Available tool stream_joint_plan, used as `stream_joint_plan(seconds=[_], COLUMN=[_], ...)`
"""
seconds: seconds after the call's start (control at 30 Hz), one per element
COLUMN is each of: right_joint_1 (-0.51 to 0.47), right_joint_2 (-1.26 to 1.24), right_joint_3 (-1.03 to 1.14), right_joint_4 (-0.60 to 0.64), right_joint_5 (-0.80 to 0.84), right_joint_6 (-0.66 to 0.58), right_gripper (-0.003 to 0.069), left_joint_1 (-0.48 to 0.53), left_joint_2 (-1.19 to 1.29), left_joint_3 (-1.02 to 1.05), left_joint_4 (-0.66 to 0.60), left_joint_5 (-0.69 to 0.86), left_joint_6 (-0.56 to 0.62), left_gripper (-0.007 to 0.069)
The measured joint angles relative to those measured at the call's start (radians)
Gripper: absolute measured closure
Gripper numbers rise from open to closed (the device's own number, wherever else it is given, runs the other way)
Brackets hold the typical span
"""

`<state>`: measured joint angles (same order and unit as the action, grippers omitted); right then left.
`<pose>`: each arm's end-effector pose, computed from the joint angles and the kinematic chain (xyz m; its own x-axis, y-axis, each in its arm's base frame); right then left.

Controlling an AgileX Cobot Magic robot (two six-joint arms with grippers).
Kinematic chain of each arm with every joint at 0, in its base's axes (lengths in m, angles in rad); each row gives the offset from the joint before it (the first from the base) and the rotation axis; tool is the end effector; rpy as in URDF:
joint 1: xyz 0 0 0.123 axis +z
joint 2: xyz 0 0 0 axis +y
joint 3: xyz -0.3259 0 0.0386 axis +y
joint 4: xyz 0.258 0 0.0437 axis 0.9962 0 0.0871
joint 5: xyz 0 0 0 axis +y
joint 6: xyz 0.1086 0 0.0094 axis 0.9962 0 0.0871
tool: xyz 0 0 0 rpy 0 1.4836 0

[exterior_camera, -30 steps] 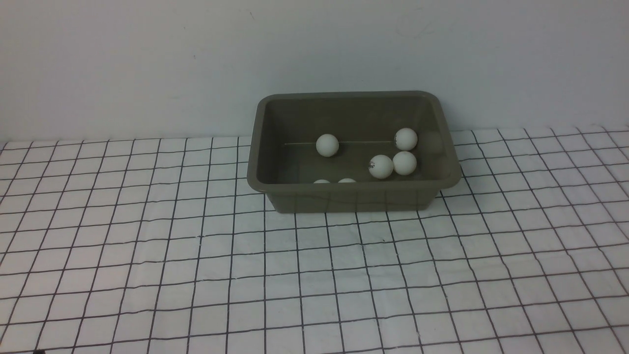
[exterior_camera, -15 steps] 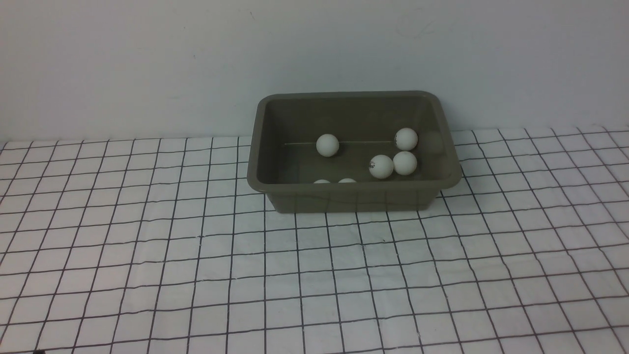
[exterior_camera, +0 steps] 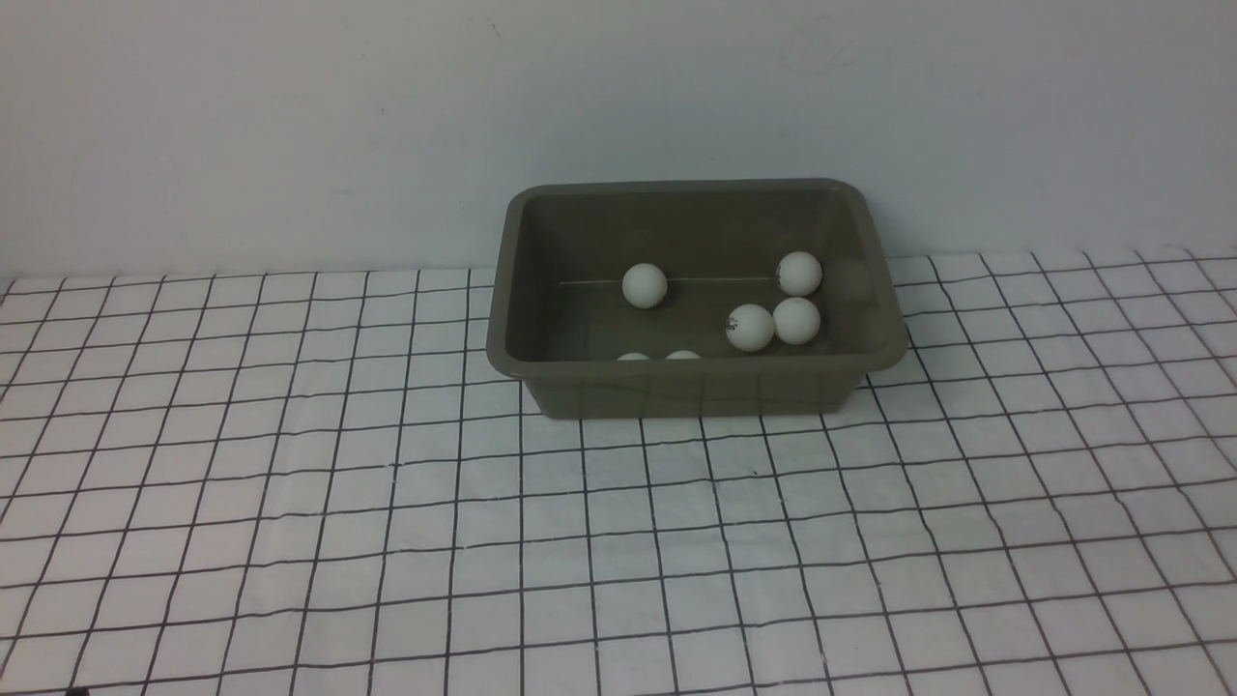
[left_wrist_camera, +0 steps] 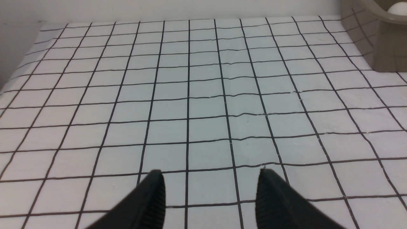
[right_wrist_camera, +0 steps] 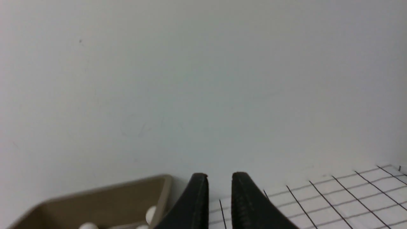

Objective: Put the table tennis balls into the box on the white checkered tablecloth.

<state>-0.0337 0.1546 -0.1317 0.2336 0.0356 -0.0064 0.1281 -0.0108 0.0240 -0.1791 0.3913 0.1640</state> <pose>0.0518 -0.0008 0.2522 0.0346 0.2241 -0.9740 0.0181 0.9742 0.2248 0.0364 -0.0028 0.1649 -0.3040 -0.0410 -0.9518 -0.0639 0.9977 -0.0226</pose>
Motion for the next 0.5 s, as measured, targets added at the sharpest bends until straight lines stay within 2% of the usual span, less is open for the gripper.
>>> stream_joint_plan(seconds=[0.13, 0.5], right_joint_1=[0.000, 0.000], right_joint_2=[-0.021, -0.115], right_joint_3=[0.021, 0.158], right_joint_4=[-0.087, -0.147], right_joint_5=[0.098, 0.193], right_joint_6=[-0.012, -0.013], right_gripper=[0.0561, 0.0561], left_joint_1=[0.000, 0.000], left_joint_2=[0.000, 0.000], left_joint_3=[0.000, 0.000], left_joint_4=[0.000, 0.000], left_joint_5=[0.000, 0.000], left_joint_6=[0.000, 0.000], left_gripper=[0.0272, 0.0272])
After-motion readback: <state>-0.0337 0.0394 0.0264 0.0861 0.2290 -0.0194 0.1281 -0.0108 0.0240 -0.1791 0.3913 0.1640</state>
